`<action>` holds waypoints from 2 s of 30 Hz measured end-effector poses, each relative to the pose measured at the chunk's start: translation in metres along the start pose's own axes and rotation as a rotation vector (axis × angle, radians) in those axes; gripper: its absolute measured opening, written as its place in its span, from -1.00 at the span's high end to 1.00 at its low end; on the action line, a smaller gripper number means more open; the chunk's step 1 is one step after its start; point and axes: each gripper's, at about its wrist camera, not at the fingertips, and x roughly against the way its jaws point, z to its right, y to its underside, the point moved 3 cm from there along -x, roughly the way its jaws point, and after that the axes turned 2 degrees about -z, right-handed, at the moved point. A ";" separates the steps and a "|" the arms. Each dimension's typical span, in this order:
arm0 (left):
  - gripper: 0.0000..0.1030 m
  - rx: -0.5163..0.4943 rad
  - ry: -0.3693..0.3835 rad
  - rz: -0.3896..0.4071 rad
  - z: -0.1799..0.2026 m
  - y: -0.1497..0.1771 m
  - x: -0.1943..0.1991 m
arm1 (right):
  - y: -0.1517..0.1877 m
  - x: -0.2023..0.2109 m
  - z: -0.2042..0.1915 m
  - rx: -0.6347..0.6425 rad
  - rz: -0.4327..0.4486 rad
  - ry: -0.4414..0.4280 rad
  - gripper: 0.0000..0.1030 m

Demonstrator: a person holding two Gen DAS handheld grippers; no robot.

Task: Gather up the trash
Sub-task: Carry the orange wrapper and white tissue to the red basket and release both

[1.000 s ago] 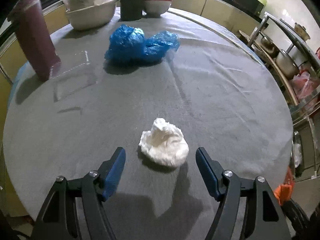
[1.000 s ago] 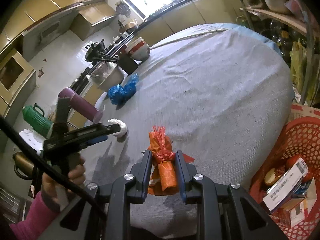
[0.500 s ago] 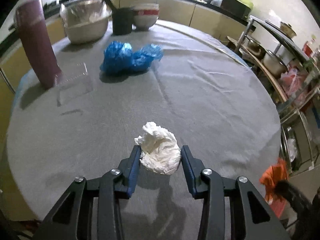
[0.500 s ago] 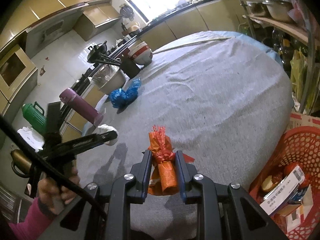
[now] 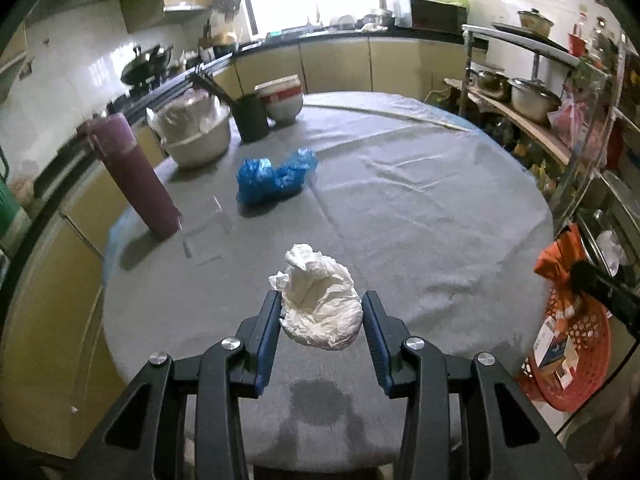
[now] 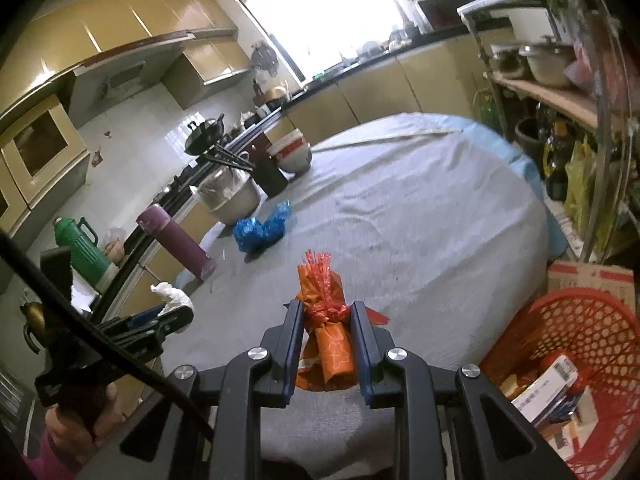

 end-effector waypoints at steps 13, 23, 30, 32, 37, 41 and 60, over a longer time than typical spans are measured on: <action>0.17 -0.087 -0.078 0.157 0.024 -0.008 0.054 | -0.003 0.039 -0.008 0.057 0.078 0.016 0.51; 0.16 -0.096 -0.090 0.153 0.032 -0.009 0.055 | -0.002 0.038 -0.003 0.051 0.076 0.000 0.51; 0.16 -0.109 -0.110 0.134 0.038 -0.007 0.048 | -0.001 0.033 0.003 0.032 0.065 -0.008 0.51; 0.16 -0.111 -0.116 0.126 0.038 -0.007 0.045 | -0.002 0.031 0.004 0.031 0.063 -0.011 0.51; 0.16 -0.117 -0.120 0.117 0.041 -0.007 0.042 | -0.001 0.030 0.006 0.025 0.062 -0.013 0.51; 0.16 -0.123 -0.123 0.111 0.043 -0.008 0.040 | 0.000 0.027 0.009 0.015 0.060 -0.017 0.51; 0.15 -0.171 -0.130 0.095 0.062 -0.009 0.033 | 0.003 0.022 0.024 -0.014 0.053 -0.029 0.51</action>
